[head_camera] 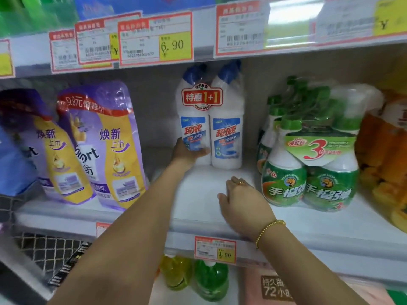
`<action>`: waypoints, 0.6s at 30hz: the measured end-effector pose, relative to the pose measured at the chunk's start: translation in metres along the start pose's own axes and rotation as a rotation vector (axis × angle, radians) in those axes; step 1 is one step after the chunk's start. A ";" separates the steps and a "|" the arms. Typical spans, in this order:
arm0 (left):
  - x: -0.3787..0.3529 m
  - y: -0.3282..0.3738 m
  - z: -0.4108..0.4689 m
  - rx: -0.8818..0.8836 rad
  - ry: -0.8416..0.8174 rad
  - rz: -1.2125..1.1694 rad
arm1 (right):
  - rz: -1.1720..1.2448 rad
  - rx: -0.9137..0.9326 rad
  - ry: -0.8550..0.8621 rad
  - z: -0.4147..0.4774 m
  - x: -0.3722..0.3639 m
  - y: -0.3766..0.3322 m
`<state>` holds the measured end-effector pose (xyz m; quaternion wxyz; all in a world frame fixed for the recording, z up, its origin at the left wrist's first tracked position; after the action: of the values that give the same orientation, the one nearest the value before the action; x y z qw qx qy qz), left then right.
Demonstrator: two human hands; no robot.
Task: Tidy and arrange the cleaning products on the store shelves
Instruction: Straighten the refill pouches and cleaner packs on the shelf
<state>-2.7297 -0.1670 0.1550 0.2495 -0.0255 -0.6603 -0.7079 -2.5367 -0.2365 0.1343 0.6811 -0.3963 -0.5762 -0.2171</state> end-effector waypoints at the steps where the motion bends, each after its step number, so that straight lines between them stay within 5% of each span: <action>1: -0.001 -0.001 0.002 -0.001 0.017 -0.005 | 0.000 -0.002 0.002 0.000 0.000 0.000; 7: -0.006 -0.004 0.003 0.079 0.074 -0.002 | -0.003 -0.020 0.049 0.000 0.002 0.001; 11: 0.001 0.013 -0.032 0.182 0.038 0.291 | -0.033 -0.037 0.065 -0.003 0.007 -0.001; 15: 0.024 0.044 -0.144 -0.120 0.178 0.260 | -0.119 0.007 0.189 -0.020 0.021 -0.011; 18: 0.039 0.035 -0.252 -0.140 0.151 0.238 | -0.128 0.045 0.205 -0.035 0.028 -0.022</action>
<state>-2.6765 -0.4183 0.1698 0.3782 -0.0675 -0.5809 -0.7176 -2.5253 -0.2722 0.1666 0.7298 -0.3191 -0.5324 -0.2865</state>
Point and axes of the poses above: each hand's wrist, its own z-axis towards the middle knuckle, its own x-axis out of the back of the hand, y = z × x, the point moved 5 cm from there along z, towards the middle knuckle, and after that the axes turned 14 degrees about -y, right-handed, at the moved point
